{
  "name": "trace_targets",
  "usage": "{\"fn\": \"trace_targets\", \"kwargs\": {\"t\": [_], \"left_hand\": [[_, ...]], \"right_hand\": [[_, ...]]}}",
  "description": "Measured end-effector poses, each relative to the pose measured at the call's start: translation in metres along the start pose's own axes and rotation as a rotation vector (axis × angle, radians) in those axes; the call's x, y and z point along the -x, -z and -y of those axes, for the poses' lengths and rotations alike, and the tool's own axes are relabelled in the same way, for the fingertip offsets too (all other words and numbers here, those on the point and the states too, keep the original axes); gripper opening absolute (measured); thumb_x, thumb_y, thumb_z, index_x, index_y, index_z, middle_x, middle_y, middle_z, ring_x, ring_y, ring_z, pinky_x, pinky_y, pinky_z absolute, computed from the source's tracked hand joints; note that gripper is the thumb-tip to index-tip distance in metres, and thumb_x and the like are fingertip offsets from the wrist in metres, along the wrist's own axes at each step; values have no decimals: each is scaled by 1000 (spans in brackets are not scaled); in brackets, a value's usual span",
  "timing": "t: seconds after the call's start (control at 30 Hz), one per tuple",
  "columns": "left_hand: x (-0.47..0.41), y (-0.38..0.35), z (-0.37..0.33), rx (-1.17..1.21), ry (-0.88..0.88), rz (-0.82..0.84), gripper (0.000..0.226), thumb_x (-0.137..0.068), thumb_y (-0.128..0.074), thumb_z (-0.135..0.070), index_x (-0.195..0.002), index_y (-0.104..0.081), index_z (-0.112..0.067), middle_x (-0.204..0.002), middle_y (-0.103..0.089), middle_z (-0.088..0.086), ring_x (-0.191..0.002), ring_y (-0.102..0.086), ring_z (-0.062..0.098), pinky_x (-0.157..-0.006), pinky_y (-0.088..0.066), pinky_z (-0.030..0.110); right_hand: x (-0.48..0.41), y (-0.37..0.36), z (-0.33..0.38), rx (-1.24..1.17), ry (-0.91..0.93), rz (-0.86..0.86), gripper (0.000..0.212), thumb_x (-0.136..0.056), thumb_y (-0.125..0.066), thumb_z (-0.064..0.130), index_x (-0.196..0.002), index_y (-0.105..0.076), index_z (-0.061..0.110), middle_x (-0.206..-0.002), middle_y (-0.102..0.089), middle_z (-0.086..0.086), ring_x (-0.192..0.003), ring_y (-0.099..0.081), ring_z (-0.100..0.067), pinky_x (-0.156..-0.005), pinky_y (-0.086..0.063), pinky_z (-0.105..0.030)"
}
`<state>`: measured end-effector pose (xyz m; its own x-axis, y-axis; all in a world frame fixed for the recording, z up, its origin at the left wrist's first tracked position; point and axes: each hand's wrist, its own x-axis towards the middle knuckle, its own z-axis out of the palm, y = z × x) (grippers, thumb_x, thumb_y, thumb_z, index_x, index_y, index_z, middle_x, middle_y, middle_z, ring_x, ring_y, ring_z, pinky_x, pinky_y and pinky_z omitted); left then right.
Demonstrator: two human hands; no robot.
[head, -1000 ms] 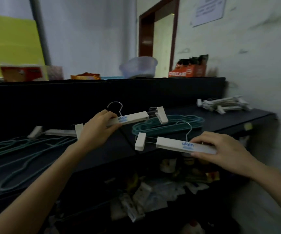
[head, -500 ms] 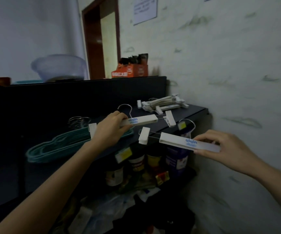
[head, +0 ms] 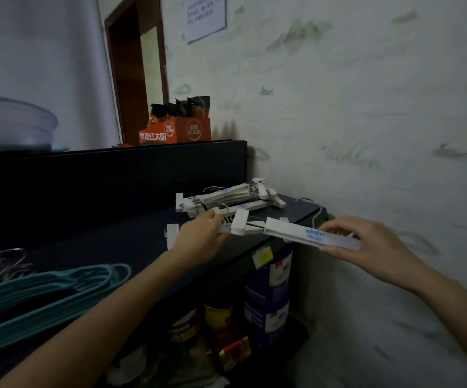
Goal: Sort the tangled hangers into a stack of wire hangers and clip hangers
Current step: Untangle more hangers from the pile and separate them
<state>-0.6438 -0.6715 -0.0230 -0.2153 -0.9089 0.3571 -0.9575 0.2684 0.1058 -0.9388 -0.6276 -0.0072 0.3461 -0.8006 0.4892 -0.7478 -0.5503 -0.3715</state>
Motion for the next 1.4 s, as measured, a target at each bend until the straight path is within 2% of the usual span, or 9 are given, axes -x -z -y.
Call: {"fn": "trace_targets", "kwargs": {"t": [0.2,0.33,0.6,0.73,0.87,1.0,1.1,1.27,1.4], "left_hand": [[-43,-34,-15,-12,73,47,40,-96,-38,-34,-128,-42,-9,-132,-44,10,-117,-45,27,-88,-41,38],[-66,-50,-20,-17,128,71,38,-95,-41,-37,-122,-50,-13,-123,-54,10,-107,-53,27,-83,-45,38],[-97,-74,-28,-87,191,-47,32,-93,-42,-41,-105,-58,-17,-108,-60,4,-93,-58,24,-75,-48,36],[-102,-80,-32,-128,225,-98,32,-93,-43,-40,-102,-59,-15,-110,-62,7,-101,-55,23,-80,-48,38],[-89,-74,-35,-120,193,-144,35,-92,-44,-37,-117,-58,-16,-124,-57,1,-115,-50,18,-92,-44,33],[-59,-59,-38,-105,209,-257,43,-87,-33,-46,-100,-67,-22,-103,-66,-9,-97,-58,8,-74,-52,29],[-42,-48,-31,-172,284,-308,26,-88,-48,-36,-87,-69,-21,-89,-67,-8,-83,-60,8,-62,-47,20],[-23,-31,-16,-235,412,-341,16,-88,-56,-28,-90,-68,-19,-90,-64,-7,-84,-57,10,-55,-25,9],[-5,-19,-7,-284,489,-361,17,-88,-56,-30,-94,-68,-20,-94,-65,-7,-89,-57,12,-55,-26,10]], "right_hand": [[-54,-10,-53,-19,43,56,33,-62,-49,71,-89,-56,53,-94,-63,26,-88,-57,4,-70,-47,-24],[-97,-20,-83,-49,108,119,25,-74,-66,54,-96,-57,48,-96,-62,24,-88,-57,3,-69,-45,-23],[-172,-43,-116,-25,313,201,34,-83,-64,37,-115,-61,27,-101,-57,16,-84,-52,1,-69,-36,-9],[-201,-66,-115,-81,399,245,32,-83,-64,39,-113,-61,28,-105,-58,15,-94,-53,-4,-78,-42,-22],[-218,-88,-108,-151,446,268,28,-83,-63,38,-109,-61,27,-107,-61,11,-97,-55,-7,-84,-45,-29],[-226,-105,-99,-162,498,299,27,-84,-63,36,-108,-60,25,-110,-62,8,-99,-56,-10,-86,-46,-30],[-230,-118,-94,-131,510,286,29,-85,-62,36,-111,-59,25,-114,-61,7,-104,-54,-11,-88,-45,-30],[-236,-132,-84,-28,541,296,37,-88,-58,33,-123,-55,21,-124,-54,2,-116,-46,-14,-95,-35,-27],[-238,-128,-77,27,548,300,41,-91,-51,41,-128,-52,23,-129,-51,3,-121,-44,-15,-96,-36,-29]]}}
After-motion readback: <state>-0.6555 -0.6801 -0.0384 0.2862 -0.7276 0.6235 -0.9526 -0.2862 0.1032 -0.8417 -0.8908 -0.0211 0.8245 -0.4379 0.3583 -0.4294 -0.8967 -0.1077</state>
